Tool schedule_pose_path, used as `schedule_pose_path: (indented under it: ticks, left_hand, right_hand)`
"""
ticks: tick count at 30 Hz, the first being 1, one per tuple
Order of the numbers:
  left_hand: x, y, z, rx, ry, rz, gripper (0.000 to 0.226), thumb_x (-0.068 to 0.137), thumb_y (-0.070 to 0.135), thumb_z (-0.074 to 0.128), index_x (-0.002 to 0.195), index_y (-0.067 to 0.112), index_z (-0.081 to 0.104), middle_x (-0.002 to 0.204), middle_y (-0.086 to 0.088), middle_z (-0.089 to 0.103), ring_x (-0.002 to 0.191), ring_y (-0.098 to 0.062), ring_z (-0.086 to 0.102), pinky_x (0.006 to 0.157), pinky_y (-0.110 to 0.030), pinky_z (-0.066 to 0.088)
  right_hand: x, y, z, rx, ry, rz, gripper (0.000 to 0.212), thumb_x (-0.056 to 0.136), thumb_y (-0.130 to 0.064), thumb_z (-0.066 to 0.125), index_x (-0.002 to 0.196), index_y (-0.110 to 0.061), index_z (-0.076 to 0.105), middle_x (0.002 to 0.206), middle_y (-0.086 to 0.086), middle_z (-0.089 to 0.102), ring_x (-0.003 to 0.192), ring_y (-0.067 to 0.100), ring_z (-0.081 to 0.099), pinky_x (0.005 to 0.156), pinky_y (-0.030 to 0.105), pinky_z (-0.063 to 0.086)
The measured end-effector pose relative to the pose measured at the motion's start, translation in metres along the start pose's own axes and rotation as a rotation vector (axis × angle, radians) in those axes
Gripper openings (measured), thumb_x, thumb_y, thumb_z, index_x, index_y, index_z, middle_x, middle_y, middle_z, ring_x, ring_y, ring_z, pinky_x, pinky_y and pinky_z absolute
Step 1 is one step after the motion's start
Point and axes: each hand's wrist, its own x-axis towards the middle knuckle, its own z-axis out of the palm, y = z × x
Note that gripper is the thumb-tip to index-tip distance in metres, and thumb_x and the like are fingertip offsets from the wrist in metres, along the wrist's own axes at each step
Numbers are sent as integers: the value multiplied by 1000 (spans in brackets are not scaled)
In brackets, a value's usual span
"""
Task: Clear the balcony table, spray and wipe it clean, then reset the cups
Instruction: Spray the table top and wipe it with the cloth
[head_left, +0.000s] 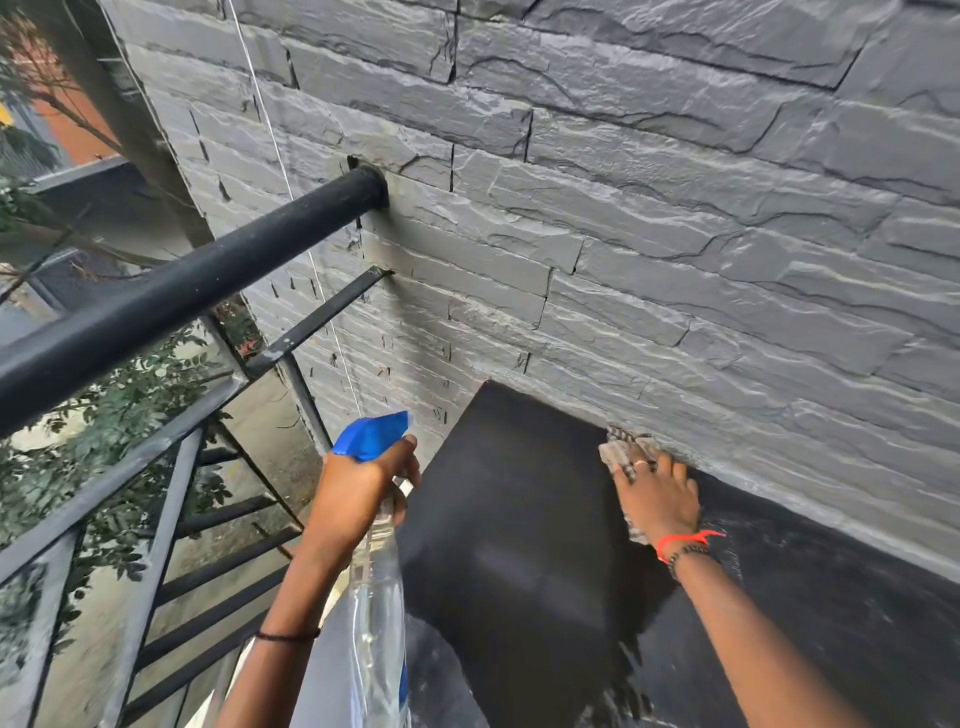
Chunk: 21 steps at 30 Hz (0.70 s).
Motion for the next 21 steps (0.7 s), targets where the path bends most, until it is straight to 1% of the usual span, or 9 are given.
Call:
schedule_pose_path:
  ticks: [4,7,10,12,14,16,18,19,21]
  left_hand:
    - [-14,-2,-2,-3,-25,9,17,92,13,57,85,-2,52,61,-5,61,34,-22,42,39,-20,35]
    - [-23,-7,-7,23,-47,0,21,92,13,56,80,-3,53,61,-4,61,35,-22,42,42,-22,37]
    - [-33,-12,-10,60,-43,-17,28,93,14,56,76,-9,55,65,-7,63,34,-20,43,43,-19,38]
    - [-41,-13,-9,77,-40,-25,31,93,14,55,78,-13,55,71,-12,65,32,-17,43,42,-18,38]
    - [-46,-14,-8,89,-40,-23,32,92,12,55,78,-16,55,72,-15,64,31,-15,43,41,-18,38]
    - [-50,-13,-8,93,-40,-20,32,92,11,54,78,-18,54,69,-14,62,31,-15,43,41,-18,38]
    - [-52,-14,-8,67,-45,-18,32,93,11,53,80,-18,53,69,-16,62,32,-16,43,40,-18,37]
    - [-54,-15,-8,58,-48,-19,31,93,12,53,81,-17,53,69,-16,62,32,-16,42,39,-19,37]
    - [-57,-18,-9,53,-52,-26,29,93,12,54,80,-14,54,69,-15,62,32,-17,43,40,-19,37]
  right_hand:
    - [-1,-3,5,53,-19,11,47,96,-44,30,139,-27,40,145,7,37,125,32,38,100,43,34]
    - [5,-26,20,45,-83,-47,59,86,-38,14,138,-34,40,153,2,26,129,32,35,103,49,35]
    - [-13,-63,29,-13,-147,-241,57,85,-30,26,142,-33,34,155,3,21,132,35,31,108,48,30]
    - [-45,-83,32,-43,-149,-402,60,86,-30,17,142,-29,36,155,6,24,136,36,27,113,48,22]
    - [-79,-85,45,-51,-190,-517,66,85,-31,7,140,-24,42,152,6,34,139,36,26,115,47,16]
    - [-121,-67,58,-29,-195,-585,61,89,-31,12,140,-20,42,149,6,38,140,34,28,115,46,16]
    - [-160,-36,57,-40,-175,-657,56,88,-28,20,139,-24,44,151,4,35,141,33,26,114,47,18]
    - [-172,-18,55,-36,-105,-669,54,86,-26,26,135,-26,49,149,4,39,139,33,29,113,44,18]
    - [-178,7,30,2,99,-647,44,77,-19,44,114,-21,68,128,7,61,122,33,45,109,36,15]
